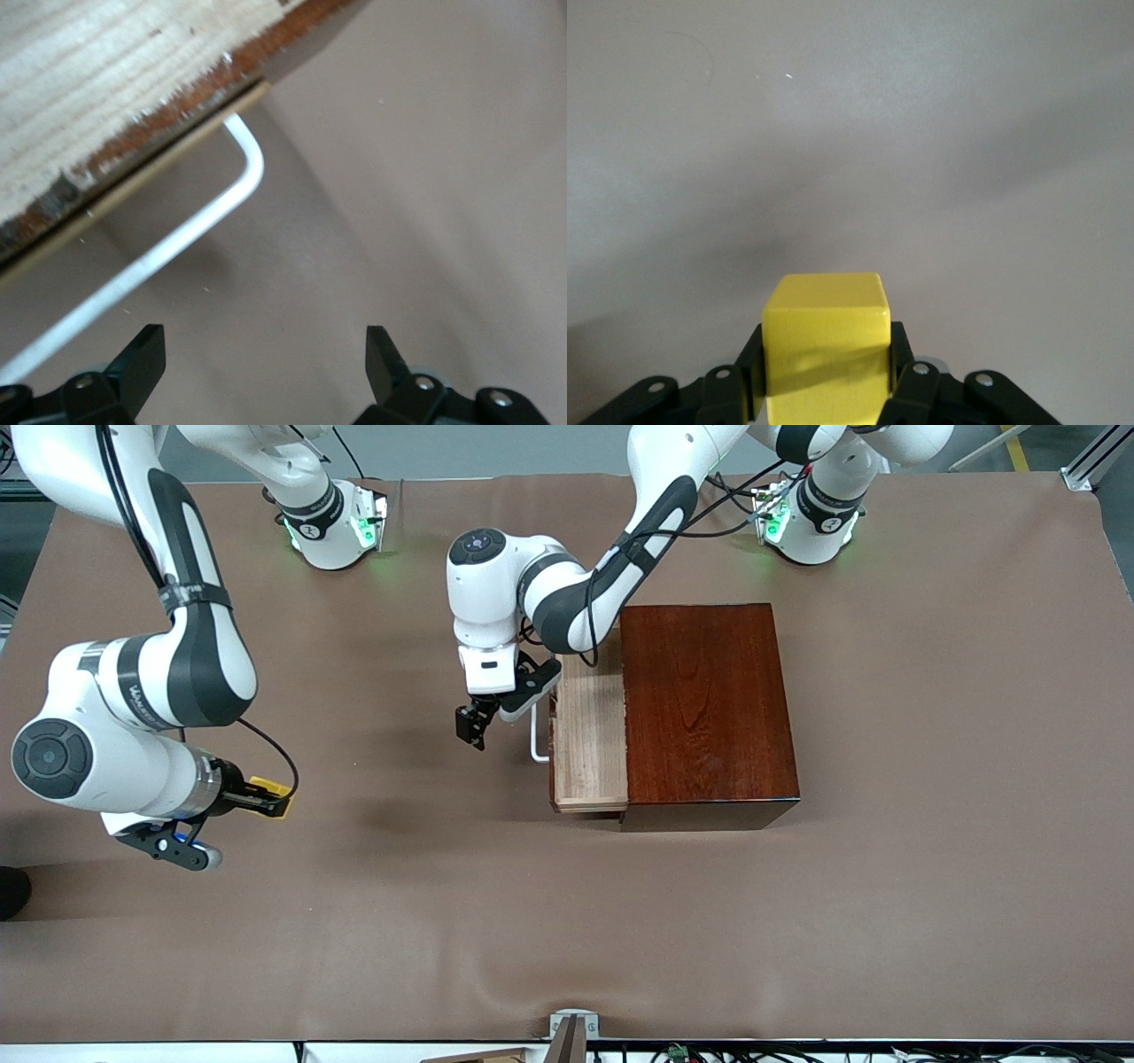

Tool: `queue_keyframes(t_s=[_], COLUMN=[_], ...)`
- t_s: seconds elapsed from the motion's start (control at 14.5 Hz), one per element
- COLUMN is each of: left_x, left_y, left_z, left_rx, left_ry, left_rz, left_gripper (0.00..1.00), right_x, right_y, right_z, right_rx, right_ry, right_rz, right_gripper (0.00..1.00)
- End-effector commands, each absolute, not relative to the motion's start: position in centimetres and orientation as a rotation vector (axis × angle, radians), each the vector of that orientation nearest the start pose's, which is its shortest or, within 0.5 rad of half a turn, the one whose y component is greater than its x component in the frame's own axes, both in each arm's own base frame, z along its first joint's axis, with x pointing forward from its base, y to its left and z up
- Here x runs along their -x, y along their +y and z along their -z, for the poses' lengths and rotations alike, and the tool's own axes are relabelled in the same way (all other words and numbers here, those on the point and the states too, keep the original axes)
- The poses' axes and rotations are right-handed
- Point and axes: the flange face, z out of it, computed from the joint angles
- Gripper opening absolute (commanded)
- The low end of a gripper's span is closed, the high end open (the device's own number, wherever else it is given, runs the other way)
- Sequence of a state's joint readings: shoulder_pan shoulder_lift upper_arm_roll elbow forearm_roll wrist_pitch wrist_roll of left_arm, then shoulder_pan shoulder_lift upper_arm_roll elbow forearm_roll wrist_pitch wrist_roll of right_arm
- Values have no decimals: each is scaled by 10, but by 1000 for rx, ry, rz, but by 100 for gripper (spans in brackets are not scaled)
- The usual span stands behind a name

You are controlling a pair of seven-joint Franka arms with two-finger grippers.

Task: Open drawer, take yellow block, close drawer
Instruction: 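Push the drawer shut with the left gripper while the right gripper holds the cube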

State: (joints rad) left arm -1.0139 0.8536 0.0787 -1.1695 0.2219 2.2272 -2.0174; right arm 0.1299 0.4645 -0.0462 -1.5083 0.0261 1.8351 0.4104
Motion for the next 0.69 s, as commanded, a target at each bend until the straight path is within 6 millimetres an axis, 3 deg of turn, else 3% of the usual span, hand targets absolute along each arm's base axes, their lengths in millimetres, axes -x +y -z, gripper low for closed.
queue_keyframes(t_s=[0.0, 0.14, 0.41, 0.62], left_x=[-455, -456, -471, -476], left_y=[-639, -634, -613, -598], left_z=[-299, -298, -310, -312], left_rx=[2895, 2870, 2806, 2730], left_ry=[-1493, -1476, -1408, -1382], left_rz=[490, 487, 492, 471], left_gripper=[100, 100, 100, 100], right_x=[-652, -649, -639, -629], right_y=[45, 35, 6, -30], right_z=[-376, -359, -328, -300], right_rx=[3129, 3130, 3133, 3133], right_ry=[422, 391, 289, 193], right_rz=[-193, -187, -173, -123], right_gripper=[0, 4, 1, 0])
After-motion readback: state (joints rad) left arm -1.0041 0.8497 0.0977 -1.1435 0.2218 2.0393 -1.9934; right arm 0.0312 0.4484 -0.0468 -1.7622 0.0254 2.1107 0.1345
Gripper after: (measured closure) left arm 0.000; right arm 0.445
